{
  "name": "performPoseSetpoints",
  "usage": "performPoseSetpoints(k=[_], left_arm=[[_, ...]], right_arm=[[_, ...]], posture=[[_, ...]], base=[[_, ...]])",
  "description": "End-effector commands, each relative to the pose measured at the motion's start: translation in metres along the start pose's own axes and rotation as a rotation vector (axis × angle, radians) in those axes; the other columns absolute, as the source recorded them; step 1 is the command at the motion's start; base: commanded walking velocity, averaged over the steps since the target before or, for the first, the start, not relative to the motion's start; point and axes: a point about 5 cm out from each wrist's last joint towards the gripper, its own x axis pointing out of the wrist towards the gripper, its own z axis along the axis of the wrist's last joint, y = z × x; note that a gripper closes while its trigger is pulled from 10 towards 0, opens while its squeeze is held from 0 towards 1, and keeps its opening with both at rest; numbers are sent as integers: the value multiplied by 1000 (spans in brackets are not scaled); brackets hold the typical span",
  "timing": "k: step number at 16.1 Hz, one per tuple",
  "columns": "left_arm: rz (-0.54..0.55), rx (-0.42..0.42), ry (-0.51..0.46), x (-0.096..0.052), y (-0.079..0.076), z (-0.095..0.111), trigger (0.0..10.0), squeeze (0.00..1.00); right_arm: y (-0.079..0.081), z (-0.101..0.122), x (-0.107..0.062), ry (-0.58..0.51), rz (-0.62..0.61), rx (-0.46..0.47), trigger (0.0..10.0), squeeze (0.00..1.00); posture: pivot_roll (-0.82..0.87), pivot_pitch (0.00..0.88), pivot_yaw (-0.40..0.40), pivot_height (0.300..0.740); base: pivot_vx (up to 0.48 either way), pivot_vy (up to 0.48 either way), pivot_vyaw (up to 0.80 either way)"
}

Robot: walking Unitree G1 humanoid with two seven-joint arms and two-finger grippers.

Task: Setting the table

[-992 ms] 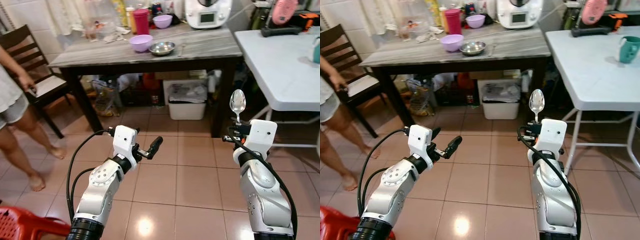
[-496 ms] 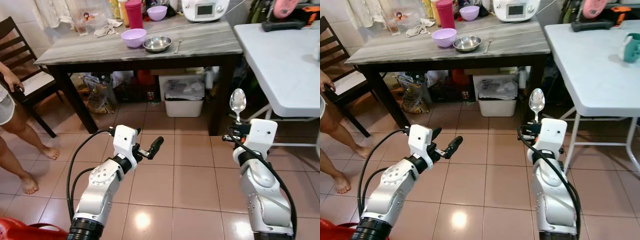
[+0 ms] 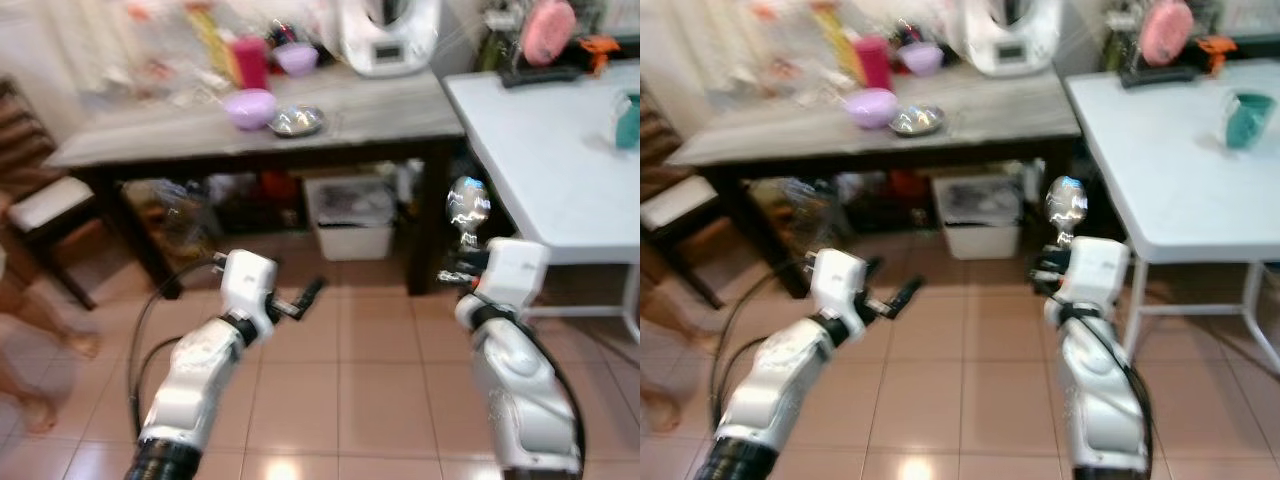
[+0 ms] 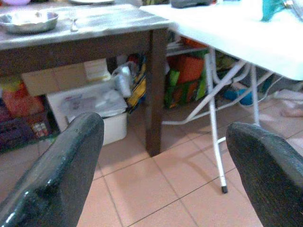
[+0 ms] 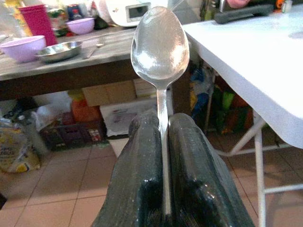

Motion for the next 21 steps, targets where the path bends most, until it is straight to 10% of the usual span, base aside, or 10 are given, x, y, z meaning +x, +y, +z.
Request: performPoseSetpoints(k=[1, 21], left_arm=[[-22, 1, -12, 4, -5, 4, 10000, 0], [-32, 5, -7, 6, -7, 4, 10000, 0]], right_arm=[[-7, 6, 0, -22, -21, -6, 10000, 0], [-6, 4, -1, -22, -20, -4, 10000, 0]], posture=[[-289, 0, 117, 740], [-291, 0, 124, 740]], base=[[337, 0, 0], [339, 0, 103]])
